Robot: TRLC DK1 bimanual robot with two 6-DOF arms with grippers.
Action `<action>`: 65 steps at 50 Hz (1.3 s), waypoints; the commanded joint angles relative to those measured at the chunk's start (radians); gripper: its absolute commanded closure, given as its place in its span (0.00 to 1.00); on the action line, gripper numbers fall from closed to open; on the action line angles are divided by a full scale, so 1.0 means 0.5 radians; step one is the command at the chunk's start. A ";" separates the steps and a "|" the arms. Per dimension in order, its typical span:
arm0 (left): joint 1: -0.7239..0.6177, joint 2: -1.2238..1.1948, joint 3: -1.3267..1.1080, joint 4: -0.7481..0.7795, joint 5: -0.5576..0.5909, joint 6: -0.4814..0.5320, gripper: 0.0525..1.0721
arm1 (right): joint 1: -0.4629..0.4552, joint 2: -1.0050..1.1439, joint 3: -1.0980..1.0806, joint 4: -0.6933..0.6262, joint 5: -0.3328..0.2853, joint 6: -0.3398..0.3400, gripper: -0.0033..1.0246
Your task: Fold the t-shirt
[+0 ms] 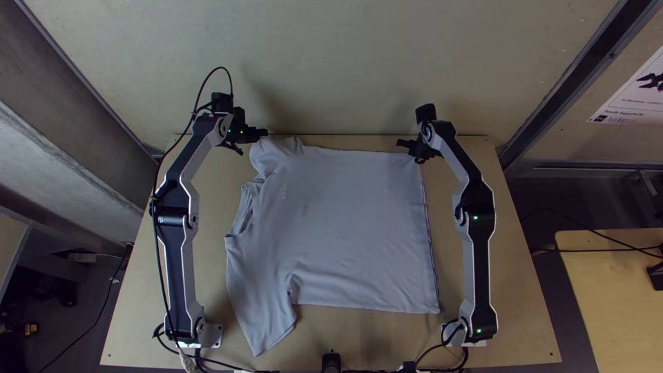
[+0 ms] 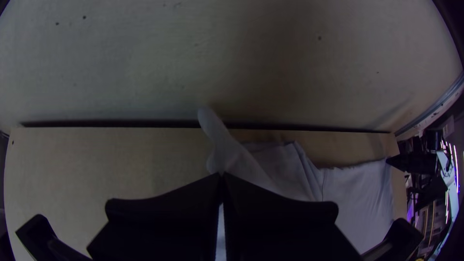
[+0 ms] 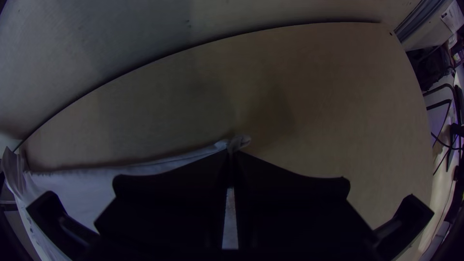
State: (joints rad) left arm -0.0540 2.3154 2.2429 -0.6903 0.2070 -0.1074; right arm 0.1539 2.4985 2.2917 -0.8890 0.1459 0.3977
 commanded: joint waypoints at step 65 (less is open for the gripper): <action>-0.012 -0.253 -0.065 0.273 -0.116 0.196 0.98 | -0.044 -0.318 0.052 0.259 0.086 -0.249 0.97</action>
State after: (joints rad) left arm -0.0586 2.2299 2.2375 -0.5438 0.1604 0.0071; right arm 0.1371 2.3966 2.2917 -0.7677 0.1688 0.2832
